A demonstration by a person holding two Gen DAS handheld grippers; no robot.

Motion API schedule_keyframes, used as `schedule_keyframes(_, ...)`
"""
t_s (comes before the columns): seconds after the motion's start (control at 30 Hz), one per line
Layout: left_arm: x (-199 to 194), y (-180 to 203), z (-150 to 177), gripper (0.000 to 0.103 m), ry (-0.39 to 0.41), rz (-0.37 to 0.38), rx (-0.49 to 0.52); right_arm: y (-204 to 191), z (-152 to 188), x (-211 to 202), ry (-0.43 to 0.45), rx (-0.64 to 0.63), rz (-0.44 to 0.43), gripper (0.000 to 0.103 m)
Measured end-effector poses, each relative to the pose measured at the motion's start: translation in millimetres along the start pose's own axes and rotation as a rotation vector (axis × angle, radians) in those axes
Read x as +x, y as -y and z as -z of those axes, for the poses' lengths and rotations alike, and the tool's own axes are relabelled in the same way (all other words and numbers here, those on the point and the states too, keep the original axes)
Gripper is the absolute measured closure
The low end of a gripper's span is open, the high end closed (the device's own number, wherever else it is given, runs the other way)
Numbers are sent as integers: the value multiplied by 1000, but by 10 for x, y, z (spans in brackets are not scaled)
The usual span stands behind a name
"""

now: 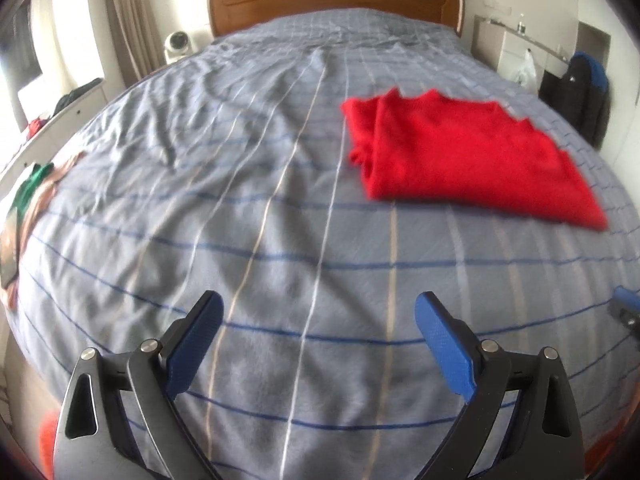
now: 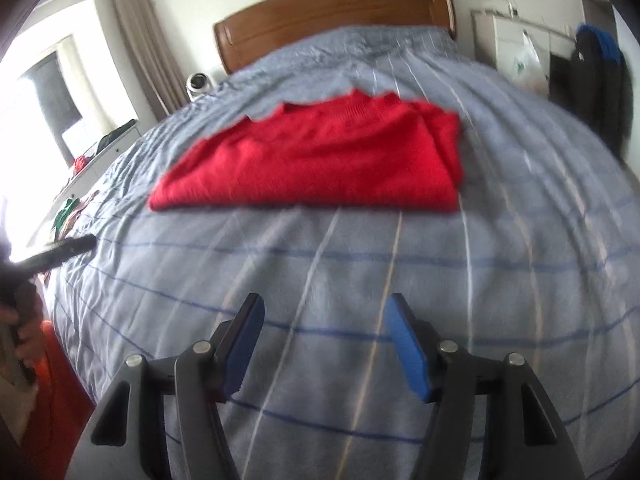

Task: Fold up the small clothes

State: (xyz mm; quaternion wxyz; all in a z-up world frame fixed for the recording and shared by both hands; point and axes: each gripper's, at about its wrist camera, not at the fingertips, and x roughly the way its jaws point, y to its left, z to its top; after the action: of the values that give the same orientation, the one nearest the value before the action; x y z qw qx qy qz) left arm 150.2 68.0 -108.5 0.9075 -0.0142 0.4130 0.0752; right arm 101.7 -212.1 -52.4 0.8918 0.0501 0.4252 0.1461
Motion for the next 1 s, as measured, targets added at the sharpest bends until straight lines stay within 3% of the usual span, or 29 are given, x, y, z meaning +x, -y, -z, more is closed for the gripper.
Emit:
schedule_keyframes(0.1, 208, -76, 211, 6, -30, 5, -14, -60, 50, 21, -8, -35, 11, 40)
schedule_keyframes(0.2, 143, -89, 298, 3, 38, 11, 3, -79, 9, 32, -20, -47, 6, 40)
schedule_keyframes(0.3, 116, -99, 293, 3, 47, 24, 26, -34, -172, 54, -34, -48, -1, 40)
schedule_keyframes(0.43, 146, -163, 318, 1, 49, 46, 1, 202, -652, 38, 26, -24, 39, 40)
schedule_keyframes(0.6, 158, -148, 320, 0, 46, 32, 5, 806, -1220, 302, 41, 184, 60, 40)
schedule_keyframes(0.73, 90, -209, 350, 0, -2, 20, -12, 1194, -1344, 891, -96, 368, 4, 40)
schedule_keyframes(0.8, 42, -248, 396, 0, -7, 28, -14, 1183, -1326, 1073, -125, 370, -11, 41)
schedule_keyframes(0.87, 36, -301, 427, 0, -10, 34, -20, 1047, -1385, 1079, -113, 303, -4, 83)
schedule_keyframes(0.9, 49, -323, 422, 0, -13, 38, -29, 1006, -1417, 1063, -115, 308, 12, 88)
schedule_keyframes(1.0, 101, -383, 367, 0, -10, 43, -78, 698, -1648, 865, -62, 279, 22, 88)
